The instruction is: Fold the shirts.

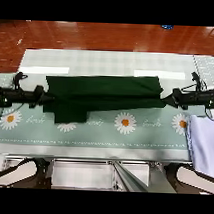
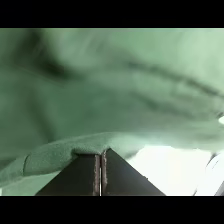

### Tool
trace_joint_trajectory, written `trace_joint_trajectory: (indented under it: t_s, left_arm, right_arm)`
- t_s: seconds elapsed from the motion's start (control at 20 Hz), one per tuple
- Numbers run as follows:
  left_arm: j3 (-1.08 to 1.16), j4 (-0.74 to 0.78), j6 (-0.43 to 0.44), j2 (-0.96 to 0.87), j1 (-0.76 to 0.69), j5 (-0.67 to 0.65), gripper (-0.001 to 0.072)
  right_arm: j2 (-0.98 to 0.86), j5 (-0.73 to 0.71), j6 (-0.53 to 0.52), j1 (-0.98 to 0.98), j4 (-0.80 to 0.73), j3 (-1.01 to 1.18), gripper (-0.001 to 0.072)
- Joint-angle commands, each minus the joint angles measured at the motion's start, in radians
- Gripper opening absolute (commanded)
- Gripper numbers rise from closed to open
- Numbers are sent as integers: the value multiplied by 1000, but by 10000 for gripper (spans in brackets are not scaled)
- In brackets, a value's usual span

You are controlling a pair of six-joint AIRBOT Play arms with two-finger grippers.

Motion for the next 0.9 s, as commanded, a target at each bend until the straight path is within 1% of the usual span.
trace_joint_trajectory:
  t_s: [0.0,0.2,0.35,0.45,0.6,0.75,0.8,0.85]
  left_arm:
    - [223,-34,-56,-142,-52,14,16]
    - [477,-34,-155,-354,-100,5,16]
    - [609,-34,-176,-482,-129,-19,16]
    - [654,-34,-196,-541,-135,-19,16]
    - [676,-32,-195,-595,-136,-18,16]
    - [676,-21,-146,-615,-140,-17,23]
    - [676,-20,-146,-615,-140,-18,184]
    - [679,-19,-146,-614,-139,-27,474]
  right_arm:
    - [-101,-3,-10,1,72,132,26]
    - [-234,-21,-10,1,116,256,26]
    - [-330,-28,-9,2,134,357,26]
    - [-386,-34,-9,2,160,414,26]
    - [-455,-45,-10,14,174,473,26]
    - [-513,-80,-9,61,174,507,28]
    - [-520,-126,3,76,173,507,119]
    - [-522,-168,26,85,170,507,307]
